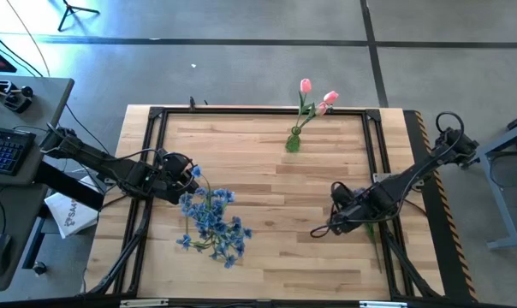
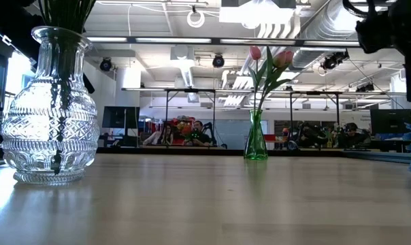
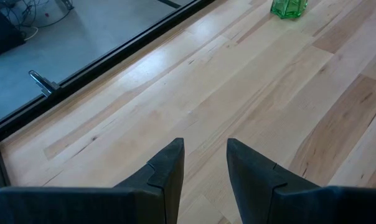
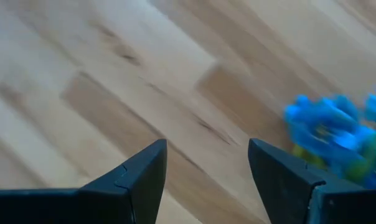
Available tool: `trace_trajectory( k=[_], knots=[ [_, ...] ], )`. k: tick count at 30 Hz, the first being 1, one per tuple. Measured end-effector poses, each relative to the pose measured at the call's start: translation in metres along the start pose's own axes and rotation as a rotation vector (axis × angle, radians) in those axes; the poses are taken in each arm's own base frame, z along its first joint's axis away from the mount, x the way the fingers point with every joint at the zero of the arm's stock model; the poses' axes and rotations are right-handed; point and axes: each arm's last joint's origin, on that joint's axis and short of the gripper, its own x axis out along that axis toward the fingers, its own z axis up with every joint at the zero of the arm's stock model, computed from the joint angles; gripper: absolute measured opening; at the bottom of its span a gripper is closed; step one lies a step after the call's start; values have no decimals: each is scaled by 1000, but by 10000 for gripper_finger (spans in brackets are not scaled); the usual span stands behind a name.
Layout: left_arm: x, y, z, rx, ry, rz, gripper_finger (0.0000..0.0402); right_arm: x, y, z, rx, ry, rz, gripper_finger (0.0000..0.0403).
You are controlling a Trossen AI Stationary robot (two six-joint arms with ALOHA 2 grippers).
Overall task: Sort flowers into vase by color
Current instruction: Put the blue flowers into the transparent vase
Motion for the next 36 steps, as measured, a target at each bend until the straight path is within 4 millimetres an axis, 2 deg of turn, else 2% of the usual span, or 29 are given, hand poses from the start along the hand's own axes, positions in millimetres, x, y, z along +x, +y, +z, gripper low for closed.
trace_trajectory(
  k=[10,14,17,21,28,32,36],
  knots=[
    [0,0,0,-2,-1,-1,110,-1,-12,-5,97,50,-120,220],
    [0,0,0,-4,-2,-3,110,-1,-10,-5,47,42,-98,220],
    [0,0,0,-4,-2,-2,110,-1,2,-2,-102,-19,12,220],
    [0,0,0,-4,-2,-2,110,-5,30,4,-387,-177,269,220],
    [0,0,0,-4,-2,-2,110,-39,75,16,-942,-680,660,220],
    [0,0,0,-3,-2,-2,110,-61,88,19,-1137,-951,823,220],
    [0,0,0,-3,-1,-2,110,-81,85,21,-1174,-1105,897,220]
  ],
)
